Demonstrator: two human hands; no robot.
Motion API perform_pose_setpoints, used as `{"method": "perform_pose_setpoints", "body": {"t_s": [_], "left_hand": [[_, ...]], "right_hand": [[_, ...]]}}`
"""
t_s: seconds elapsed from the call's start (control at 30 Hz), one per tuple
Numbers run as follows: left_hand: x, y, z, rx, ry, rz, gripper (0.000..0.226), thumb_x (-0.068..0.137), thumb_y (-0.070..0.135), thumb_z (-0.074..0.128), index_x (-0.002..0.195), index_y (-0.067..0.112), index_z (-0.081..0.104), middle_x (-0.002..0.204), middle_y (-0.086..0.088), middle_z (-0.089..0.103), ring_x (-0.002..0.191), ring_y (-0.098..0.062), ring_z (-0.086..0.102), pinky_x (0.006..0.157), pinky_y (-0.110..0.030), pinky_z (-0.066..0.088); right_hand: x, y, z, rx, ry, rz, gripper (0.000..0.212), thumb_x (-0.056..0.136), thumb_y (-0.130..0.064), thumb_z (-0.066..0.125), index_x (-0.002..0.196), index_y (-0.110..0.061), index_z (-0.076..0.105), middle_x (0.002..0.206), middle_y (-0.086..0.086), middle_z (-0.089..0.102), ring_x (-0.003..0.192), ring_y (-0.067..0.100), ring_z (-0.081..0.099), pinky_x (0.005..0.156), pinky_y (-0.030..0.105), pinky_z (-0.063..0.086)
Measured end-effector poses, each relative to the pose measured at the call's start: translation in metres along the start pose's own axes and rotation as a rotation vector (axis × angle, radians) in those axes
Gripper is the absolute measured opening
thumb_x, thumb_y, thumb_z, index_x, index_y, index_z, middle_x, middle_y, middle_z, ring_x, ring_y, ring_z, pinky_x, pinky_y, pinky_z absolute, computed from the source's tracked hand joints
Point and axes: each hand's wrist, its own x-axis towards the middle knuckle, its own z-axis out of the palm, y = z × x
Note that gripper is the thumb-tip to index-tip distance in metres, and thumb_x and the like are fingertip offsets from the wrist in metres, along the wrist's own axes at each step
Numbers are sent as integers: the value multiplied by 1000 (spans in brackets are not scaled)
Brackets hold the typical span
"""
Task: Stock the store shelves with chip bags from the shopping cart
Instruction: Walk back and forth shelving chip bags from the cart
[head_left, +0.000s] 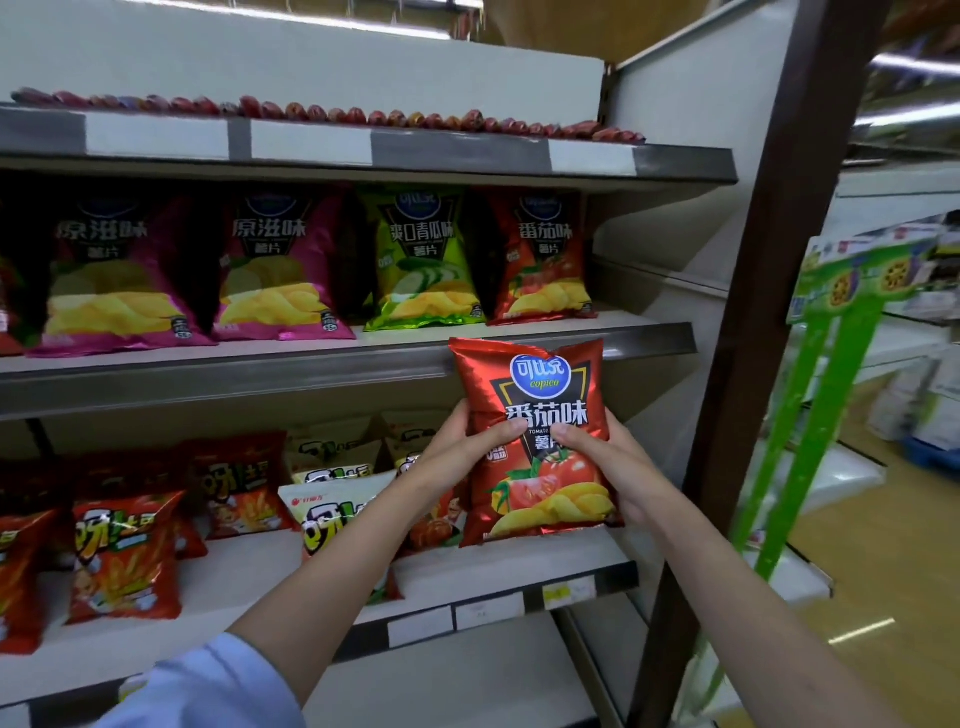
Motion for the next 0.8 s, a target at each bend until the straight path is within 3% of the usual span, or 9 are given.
{"method": "perform_pose_setpoints", "body": {"t_s": [0.1, 0.2, 0.3, 0.37, 0.5, 0.57, 0.7, 0.8], "left_hand": [[18, 16, 3, 46, -14, 14, 41, 82, 34, 72, 118, 30, 52, 115, 7, 66, 95, -4, 67, 79, -16, 53], [33, 32, 1, 82, -101, -11, 21, 86, 38, 64, 105, 31, 62, 113, 6, 70, 96, -6, 68, 86, -22, 52], [41, 42, -1, 104, -184, -87, 40, 82, 56, 61, 112, 29, 61, 109, 9, 71, 99, -9, 68, 89, -30, 53], [50, 55, -4, 176, -225, -118, 55, 76, 67, 59, 113, 27, 60, 105, 8, 71, 95, -12, 69, 78, -29, 56], [72, 89, -13, 231, -268, -77, 70, 65, 71, 56, 119, 26, 57, 106, 4, 71, 89, -12, 70, 65, -27, 57], [84, 102, -16, 266, -265, -72, 76, 63, 70, 53, 122, 22, 58, 102, 1, 71, 82, -12, 71, 62, -27, 57], [108, 113, -23, 270, -255, -100, 63, 79, 65, 51, 115, 15, 63, 93, -4, 72, 74, -14, 70, 60, -29, 57], [119, 114, -26, 283, -212, -90, 57, 85, 64, 46, 109, 16, 64, 83, -1, 71, 64, -10, 68, 49, -23, 52]], "right_hand": [[8, -15, -7, 17, 4, -41, 59, 70, -28, 78, 123, -25, 53, 110, 6, 72, 96, 26, 71, 77, 37, 58], [20, -33, -14, -6, 8, -56, 54, 73, -26, 78, 121, -22, 55, 107, 7, 73, 93, 27, 72, 72, 35, 59], [29, -52, -20, -40, 5, -26, 45, 74, -28, 75, 116, -19, 59, 103, 10, 74, 87, 25, 73, 70, 32, 60], [38, -61, -26, -45, 12, -2, 42, 74, -32, 70, 112, -18, 61, 99, 11, 75, 83, 24, 73, 69, 33, 60], [65, -82, -34, -89, 57, 12, 79, 60, -49, 85, 124, -12, 57, 103, 15, 73, 90, 31, 72, 79, 41, 58], [77, -93, -35, -102, 68, -18, 77, 62, -50, 81, 124, -12, 57, 101, 14, 74, 85, 28, 73, 71, 37, 59], [103, -105, -36, -111, 70, -41, 72, 65, -50, 70, 125, -12, 58, 101, 13, 74, 83, 27, 73, 70, 36, 58], [115, -109, -35, -144, 60, -30, 71, 64, -54, 67, 121, -13, 59, 99, 11, 75, 82, 25, 73, 69, 34, 59]]}}
